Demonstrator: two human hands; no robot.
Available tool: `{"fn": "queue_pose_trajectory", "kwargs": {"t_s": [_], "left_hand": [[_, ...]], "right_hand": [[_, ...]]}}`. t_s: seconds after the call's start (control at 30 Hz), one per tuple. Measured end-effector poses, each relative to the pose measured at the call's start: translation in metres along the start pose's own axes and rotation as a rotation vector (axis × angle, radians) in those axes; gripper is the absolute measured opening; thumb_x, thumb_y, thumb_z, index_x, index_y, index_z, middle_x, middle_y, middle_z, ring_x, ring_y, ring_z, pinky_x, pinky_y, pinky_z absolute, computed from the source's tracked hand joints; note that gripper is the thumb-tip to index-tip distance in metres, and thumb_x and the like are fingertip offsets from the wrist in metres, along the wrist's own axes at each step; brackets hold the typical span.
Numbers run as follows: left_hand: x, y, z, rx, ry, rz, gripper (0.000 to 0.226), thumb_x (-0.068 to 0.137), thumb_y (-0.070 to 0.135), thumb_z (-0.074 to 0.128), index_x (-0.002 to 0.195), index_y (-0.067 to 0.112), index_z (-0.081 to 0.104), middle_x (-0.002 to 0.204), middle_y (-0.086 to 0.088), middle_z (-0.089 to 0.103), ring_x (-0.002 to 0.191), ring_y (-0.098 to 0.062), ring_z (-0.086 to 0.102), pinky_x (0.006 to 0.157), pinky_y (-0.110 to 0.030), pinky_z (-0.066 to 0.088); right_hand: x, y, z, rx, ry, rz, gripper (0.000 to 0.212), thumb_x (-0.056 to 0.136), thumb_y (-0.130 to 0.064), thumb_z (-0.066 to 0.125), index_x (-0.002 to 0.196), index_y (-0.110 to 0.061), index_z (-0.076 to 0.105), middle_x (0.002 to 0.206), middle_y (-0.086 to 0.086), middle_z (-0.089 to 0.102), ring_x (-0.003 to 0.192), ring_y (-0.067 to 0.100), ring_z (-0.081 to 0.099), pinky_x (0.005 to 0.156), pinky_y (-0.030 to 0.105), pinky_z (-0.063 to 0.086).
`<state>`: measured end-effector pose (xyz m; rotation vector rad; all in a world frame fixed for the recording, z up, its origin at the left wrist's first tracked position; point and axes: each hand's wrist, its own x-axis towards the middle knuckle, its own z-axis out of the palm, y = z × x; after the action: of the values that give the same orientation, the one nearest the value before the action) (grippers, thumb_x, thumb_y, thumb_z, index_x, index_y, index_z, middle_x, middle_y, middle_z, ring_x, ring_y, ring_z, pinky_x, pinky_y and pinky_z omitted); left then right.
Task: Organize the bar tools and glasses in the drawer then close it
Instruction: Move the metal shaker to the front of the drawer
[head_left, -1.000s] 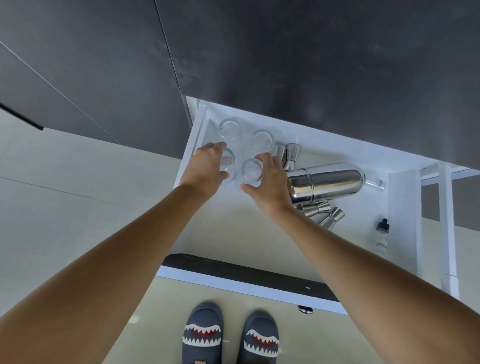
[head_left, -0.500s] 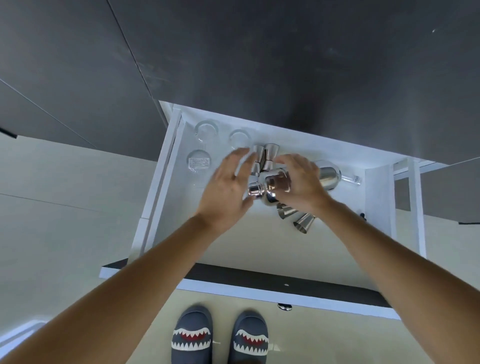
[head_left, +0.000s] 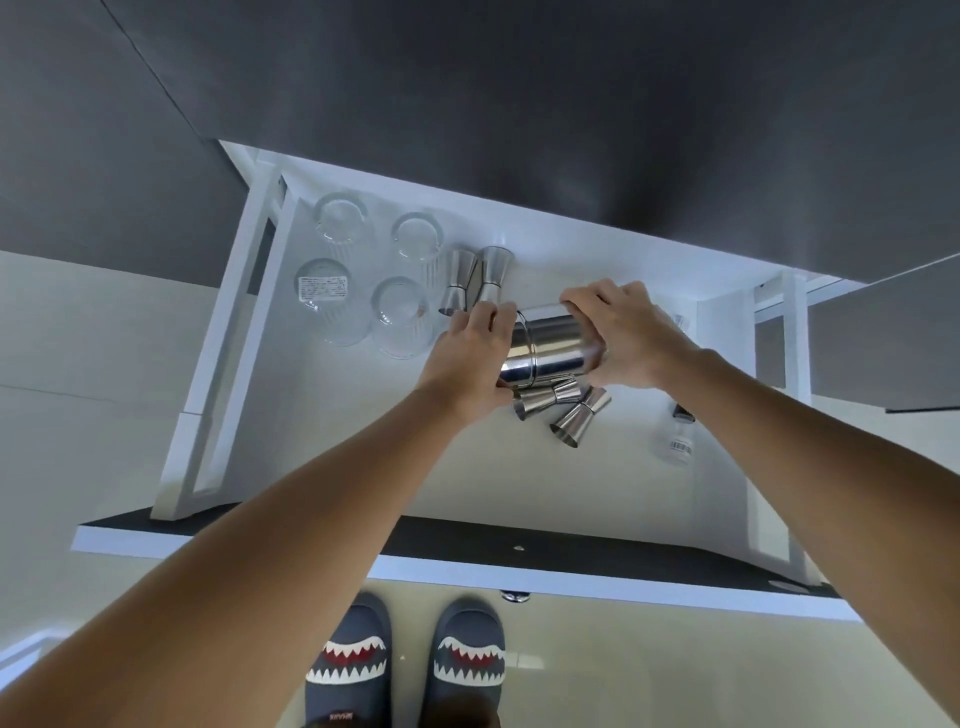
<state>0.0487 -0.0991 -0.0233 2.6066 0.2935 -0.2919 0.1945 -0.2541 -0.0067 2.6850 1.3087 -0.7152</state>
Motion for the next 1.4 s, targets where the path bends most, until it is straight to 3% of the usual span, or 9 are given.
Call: {"fn": "queue_pose_trajectory", "kwargs": {"t_s": [0.23,0.37,0.47,0.67,0.83,1.07,1.2,1.27,1.4], "left_hand": [[-0.042,-0.021,-0.021,-0.079,-0.028,0.112,0.085,0.063,0.024,0.080,0.137,0.014,0.039,0.130,-0.007,0.049,0.113,-0.027,0.049,0.094,-0.036,0.049],[-0.072,-0.045,-0.048,-0.107,-0.187,0.076,0.094,0.058,0.028,0.087,0.139,0.018,0.040,0.112,0.003,0.049,0.091,-0.013,0.049,0.081,-0.023,0.047],[-0.093,-0.063,-0.064,-0.150,-0.340,-0.021,0.092,0.057,0.023,0.092,0.135,0.019,0.043,0.093,0.010,0.043,0.074,-0.012,0.052,0.076,-0.029,0.056],[-0.114,-0.093,-0.072,-0.165,-0.507,-0.184,0.052,0.057,0.013,0.092,0.085,0.023,0.050,0.080,-0.002,0.050,0.066,-0.024,0.053,0.070,-0.045,0.057],[-0.118,-0.109,-0.070,-0.141,-0.569,-0.237,0.073,0.056,0.007,0.090,0.117,0.009,0.051,0.097,-0.007,0.059,0.089,-0.031,0.062,0.083,-0.045,0.055],[-0.115,-0.108,-0.066,-0.104,-0.651,-0.285,0.067,0.062,0.009,0.088,0.118,0.008,0.051,0.109,-0.010,0.063,0.101,-0.034,0.060,0.089,-0.044,0.051],[-0.101,-0.102,-0.074,0.056,-0.777,-0.281,0.082,0.068,0.036,0.084,0.136,0.020,0.042,0.136,-0.004,0.051,0.121,-0.026,0.050,0.099,-0.038,0.043],[-0.090,-0.091,-0.079,0.104,-0.723,-0.243,0.092,0.071,0.047,0.079,0.146,0.022,0.032,0.147,-0.002,0.041,0.133,-0.024,0.040,0.107,-0.037,0.037],[-0.059,-0.054,-0.074,0.030,-0.328,-0.056,0.064,0.088,0.030,0.066,0.144,0.013,0.039,0.143,-0.010,0.045,0.131,-0.026,0.045,0.108,-0.038,0.038]], "right_hand": [[-0.041,-0.024,-0.003,-0.018,0.005,-0.059,0.089,0.057,-0.041,0.077,0.132,-0.034,0.030,0.124,0.000,0.045,0.110,0.028,0.040,0.082,0.041,0.048],[-0.059,-0.069,0.004,0.063,-0.044,-0.077,0.086,0.057,-0.047,0.073,0.129,-0.033,0.029,0.119,0.001,0.047,0.103,0.025,0.041,0.073,0.037,0.046],[-0.060,-0.107,0.017,0.130,-0.110,-0.083,0.083,0.056,-0.049,0.075,0.126,-0.031,0.033,0.114,0.001,0.049,0.095,0.022,0.039,0.067,0.034,0.043],[-0.049,-0.155,0.032,0.268,-0.256,-0.065,0.081,0.055,-0.057,0.082,0.117,-0.028,0.039,0.103,0.000,0.048,0.097,0.028,0.043,0.075,0.043,0.049],[-0.044,-0.169,0.038,0.327,-0.310,-0.048,0.074,0.053,-0.059,0.083,0.106,-0.028,0.041,0.099,0.000,0.046,0.098,0.028,0.040,0.072,0.041,0.046],[-0.046,-0.166,0.044,0.400,-0.372,-0.059,0.063,0.057,-0.058,0.082,0.093,-0.025,0.042,0.097,0.005,0.051,0.094,0.029,0.046,0.075,0.040,0.044],[-0.044,-0.157,0.040,0.519,-0.384,-0.078,0.063,0.070,-0.065,0.069,0.106,-0.015,0.055,0.094,0.007,0.062,0.086,0.026,0.058,0.079,0.039,0.049],[-0.038,-0.147,0.036,0.574,-0.294,-0.020,0.058,0.078,-0.064,0.060,0.113,-0.019,0.060,0.101,0.004,0.068,0.089,0.021,0.062,0.084,0.036,0.050],[-0.011,-0.117,0.030,0.600,0.092,0.195,0.034,0.092,-0.033,0.057,0.122,-0.016,0.057,0.109,0.012,0.069,0.102,0.029,0.064,0.090,0.038,0.051]]}}
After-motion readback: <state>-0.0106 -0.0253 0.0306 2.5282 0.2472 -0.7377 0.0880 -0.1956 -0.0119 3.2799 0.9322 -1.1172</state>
